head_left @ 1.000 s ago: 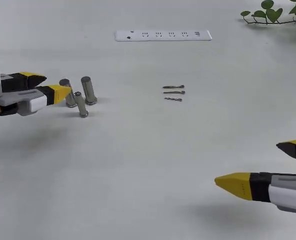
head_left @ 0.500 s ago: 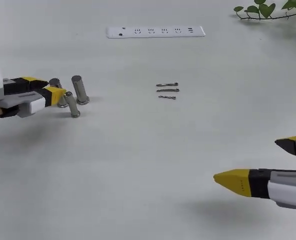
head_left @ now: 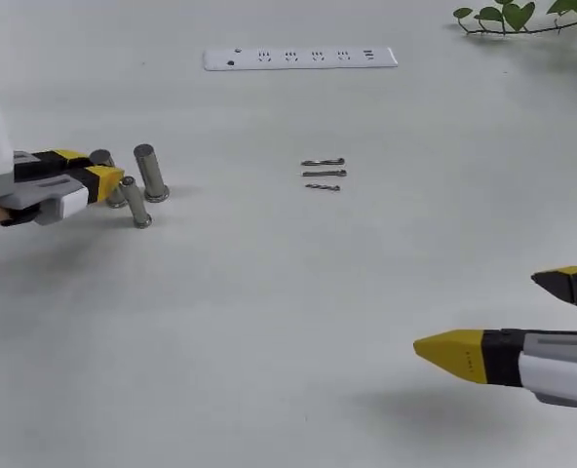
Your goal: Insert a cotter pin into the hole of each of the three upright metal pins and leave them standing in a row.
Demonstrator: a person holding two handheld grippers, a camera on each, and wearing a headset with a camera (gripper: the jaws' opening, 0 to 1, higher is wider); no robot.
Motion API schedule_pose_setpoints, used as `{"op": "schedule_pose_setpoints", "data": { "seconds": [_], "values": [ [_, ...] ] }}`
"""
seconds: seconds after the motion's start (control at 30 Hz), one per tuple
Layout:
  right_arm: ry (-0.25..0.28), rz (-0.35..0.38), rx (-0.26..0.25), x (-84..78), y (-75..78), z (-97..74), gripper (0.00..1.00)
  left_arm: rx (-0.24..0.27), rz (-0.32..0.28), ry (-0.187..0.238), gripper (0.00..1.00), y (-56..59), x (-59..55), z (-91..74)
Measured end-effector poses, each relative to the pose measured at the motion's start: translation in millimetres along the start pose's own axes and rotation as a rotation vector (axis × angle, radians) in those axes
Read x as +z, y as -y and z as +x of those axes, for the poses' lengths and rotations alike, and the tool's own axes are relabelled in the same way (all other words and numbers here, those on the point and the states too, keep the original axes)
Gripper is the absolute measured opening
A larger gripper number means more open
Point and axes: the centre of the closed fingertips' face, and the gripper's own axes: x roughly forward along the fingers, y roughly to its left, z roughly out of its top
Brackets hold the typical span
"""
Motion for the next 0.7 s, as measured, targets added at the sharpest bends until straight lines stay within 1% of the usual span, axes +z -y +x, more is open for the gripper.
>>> {"op": "schedule_pose_setpoints", "data": {
  "seconds": [0.2,0.33,0.4,0.43,0.5,0.53,0.7],
  "values": [
    [0.003,-0.009,0.010,3.5,-1.3,3.1,0.95,-0.008,0.017,0.002,0.10,-0.9,0.0,2.5],
    [0.006,-0.018,0.013,6.4,-1.9,3.6,0.95,-0.007,0.054,-0.007,0.09,-1.5,-0.2,3.0],
    [0.008,-0.020,0.012,7.8,-1.6,3.2,0.95,0.000,0.075,-0.018,0.09,-2.0,-1.0,2.0],
    [0.011,-0.021,0.012,8.8,-1.5,3.0,0.94,0.008,0.083,-0.027,0.09,-2.6,-1.9,1.0],
    [0.014,-0.022,0.012,9.5,-1.8,2.1,0.94,0.018,0.117,-0.042,0.09,-3.2,-3.4,-1.8],
    [0.015,-0.023,0.012,9.6,-2.1,1.4,0.94,0.017,0.122,-0.048,0.09,-2.1,-4.5,-3.9],
    [0.031,-0.017,0.010,11.4,-2.6,-2.4,0.94,0.001,0.114,-0.053,0.09,3.3,-7.3,-14.0]
  ]
}}
